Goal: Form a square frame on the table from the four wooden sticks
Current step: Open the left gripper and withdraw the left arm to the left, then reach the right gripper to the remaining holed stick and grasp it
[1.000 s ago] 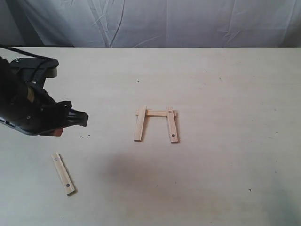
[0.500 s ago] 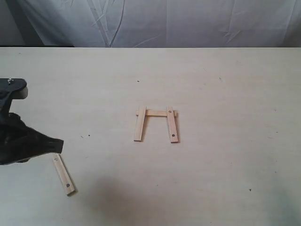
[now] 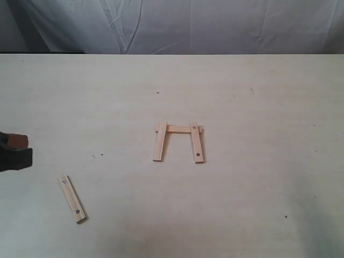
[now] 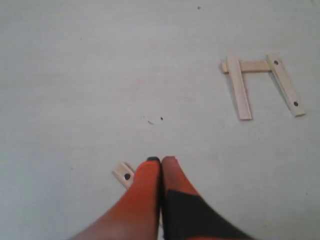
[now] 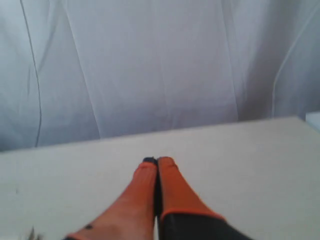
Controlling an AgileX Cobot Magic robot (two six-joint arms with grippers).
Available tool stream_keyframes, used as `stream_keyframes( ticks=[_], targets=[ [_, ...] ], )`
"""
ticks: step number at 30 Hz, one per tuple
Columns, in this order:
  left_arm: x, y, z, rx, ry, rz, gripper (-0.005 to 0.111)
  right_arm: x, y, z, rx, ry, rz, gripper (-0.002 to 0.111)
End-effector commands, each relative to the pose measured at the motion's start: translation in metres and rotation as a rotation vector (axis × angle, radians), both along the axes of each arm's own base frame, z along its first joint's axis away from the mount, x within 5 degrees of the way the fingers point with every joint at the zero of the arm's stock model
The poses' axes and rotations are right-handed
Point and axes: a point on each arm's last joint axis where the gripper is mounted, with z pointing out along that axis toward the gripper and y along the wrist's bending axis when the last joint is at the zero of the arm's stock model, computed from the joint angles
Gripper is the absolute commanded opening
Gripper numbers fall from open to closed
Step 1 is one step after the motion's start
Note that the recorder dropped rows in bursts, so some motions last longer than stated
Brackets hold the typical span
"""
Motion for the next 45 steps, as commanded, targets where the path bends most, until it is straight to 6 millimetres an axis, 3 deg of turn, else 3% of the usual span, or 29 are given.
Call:
stream_keyframes(
  ticks=[1, 13, 15, 22, 27, 30, 31, 34, 36, 38, 42, 45],
  targets=[
    [-0.006, 0.005, 0.007, 0.03, -0.077, -0.011, 0.0, -0.003, -0.003, 0.02, 0.011, -0.226, -0.028, -0.001],
    [-0.008, 0.008, 0.01, 0.08, -0.113, -0.019, 0.0, -0.005, -0.004, 0.028, 0.036, -0.319, -0.041, -0.001],
    [-0.008, 0.008, 0.01, 0.08, -0.113, -0.019, 0.0, -0.004, -0.003, 0.025, 0.073, -0.25, -0.031, -0.001],
    [-0.008, 0.011, 0.031, 0.12, -0.112, -0.01, 0.0, 0.009, 0.003, 0.057, 0.082, 0.098, 0.028, -0.001],
    [-0.01, 0.008, 0.036, 0.114, -0.1, -0.056, 0.0, 0.041, 0.011, 0.081, 0.158, 0.429, 0.097, -0.001],
    [-0.019, 0.006, 0.04, 0.052, -0.119, -0.081, 0.0, 0.076, 0.023, 0.084, 0.137, 0.677, 0.242, -0.001],
    [-0.03, 0.011, 0.046, 0.057, -0.163, -0.077, 0.0, 0.093, 0.031, 0.083, 0.136, 0.73, 0.34, -0.001],
    [-0.061, 0.026, 0.053, 0.046, -0.235, -0.031, 0.0, 0.116, 0.044, 0.076, 0.148, 0.777, 0.492, -0.001],
    [-0.093, 0.038, 0.058, -0.023, -0.343, 0.002, 0.0, 0.126, 0.066, 0.063, 0.089, 0.811, 0.599, -0.001],
    [-0.111, 0.046, 0.05, -0.033, -0.38, 0.03, 0.0, 0.131, 0.093, 0.055, 0.037, 0.837, 0.687, -0.001],
    [-0.127, 0.056, 0.036, -0.001, -0.429, 0.054, 0.0, 0.144, 0.165, 0.054, -0.053, 0.881, 0.86, -0.001],
    [-0.124, 0.054, 0.034, -0.012, -0.493, 0.04, 0.0, 0.149, 0.223, 0.042, -0.165, 0.939, 0.951, -0.001]
  ],
)
